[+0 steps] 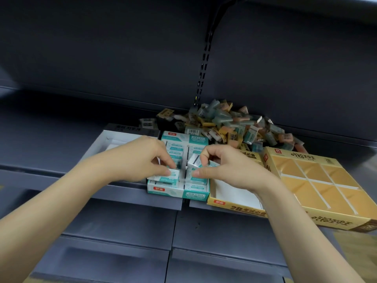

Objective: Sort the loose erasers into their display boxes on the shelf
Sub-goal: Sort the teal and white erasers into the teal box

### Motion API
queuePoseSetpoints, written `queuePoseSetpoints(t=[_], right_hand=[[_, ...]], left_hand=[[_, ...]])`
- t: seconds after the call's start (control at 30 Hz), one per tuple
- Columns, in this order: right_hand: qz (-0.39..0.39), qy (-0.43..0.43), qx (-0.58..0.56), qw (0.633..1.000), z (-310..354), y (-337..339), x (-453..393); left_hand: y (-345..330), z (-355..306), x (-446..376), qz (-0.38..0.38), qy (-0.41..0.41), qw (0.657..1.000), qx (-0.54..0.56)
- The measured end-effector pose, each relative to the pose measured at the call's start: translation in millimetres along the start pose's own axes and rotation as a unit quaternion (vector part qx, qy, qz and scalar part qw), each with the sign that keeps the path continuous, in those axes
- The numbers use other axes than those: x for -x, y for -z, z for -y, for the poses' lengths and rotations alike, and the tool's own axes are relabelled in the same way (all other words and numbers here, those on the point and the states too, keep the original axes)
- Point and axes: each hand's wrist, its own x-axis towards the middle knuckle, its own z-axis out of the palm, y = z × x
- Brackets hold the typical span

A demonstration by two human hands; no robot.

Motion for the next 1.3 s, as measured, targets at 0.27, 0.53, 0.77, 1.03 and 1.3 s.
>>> queuePoseSetpoints(t=[0.27,0.53,0.77,1.03,1.3], right_hand=[[0.006,-0.035,-0.036,0.999,-2,-3,3],[-0.01,-0.038,-0.001,0.999,2,-4,-4],[0.071,-0.061,0.091,0.991,15,-4,-8],[0.101,-0.08,0.235,0.963,30,-8,-22],[0.068,-0.062,0.234,0.968,23,-8,-25]], left_hand=[[-6,-4,1,-0.023,-0.006,1.0,-0.008],[-15,3,-2,-0.041,-0.004,0.999,-0.024],[-10,12,-3,-0.06,-0.005,0.988,-0.142],[-9,17,-5,-0.054,-0.01,0.99,-0.133],[-6,21,-10,-0.068,-0.034,0.989,-0.128]])
